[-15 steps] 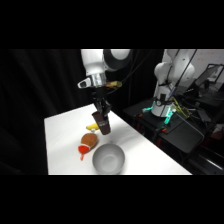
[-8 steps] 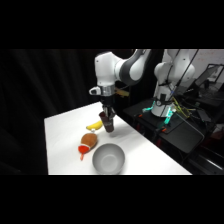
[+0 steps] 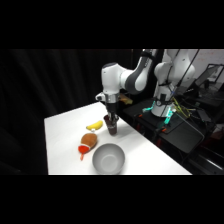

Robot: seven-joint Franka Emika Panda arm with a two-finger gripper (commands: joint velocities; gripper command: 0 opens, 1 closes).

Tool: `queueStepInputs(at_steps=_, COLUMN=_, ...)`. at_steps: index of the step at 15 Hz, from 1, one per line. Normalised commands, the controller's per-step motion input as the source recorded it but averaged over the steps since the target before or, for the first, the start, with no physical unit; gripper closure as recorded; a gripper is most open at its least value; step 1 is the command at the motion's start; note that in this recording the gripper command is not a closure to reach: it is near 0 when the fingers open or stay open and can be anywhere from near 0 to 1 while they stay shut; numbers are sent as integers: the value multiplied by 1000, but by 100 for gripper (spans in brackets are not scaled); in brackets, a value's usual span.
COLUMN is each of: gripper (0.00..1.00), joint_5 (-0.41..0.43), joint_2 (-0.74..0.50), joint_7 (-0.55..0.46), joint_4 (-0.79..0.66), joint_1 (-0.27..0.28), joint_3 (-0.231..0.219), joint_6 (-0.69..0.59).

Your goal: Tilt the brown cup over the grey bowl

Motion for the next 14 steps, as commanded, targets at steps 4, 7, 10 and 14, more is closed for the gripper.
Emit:
queueStepInputs(at_steps=4, gripper=0, joint_5=-114, joint_2=58, joint_7=252, joint_4=-103, joint_1=91, joint_3=-82, joint_6=332)
queueStepInputs(at_steps=7, gripper=0, joint_5=-152, joint_2=-63, joint_7=224, joint_4=-157, joint_1=112, joint_3=-100, joint_6=233)
queueStepInputs(at_steps=10, gripper=0, joint_5=-210, joint_2=-152, joint_7=210, joint_4=-175, joint_1=132, joint_3=-107, joint_6=81)
queueStepInputs(at_steps=14, gripper=0, joint_5=-172, joint_2=-359, joint_7=171, joint_4=-158, joint_1=112, joint_3=-104, joint_6=-149)
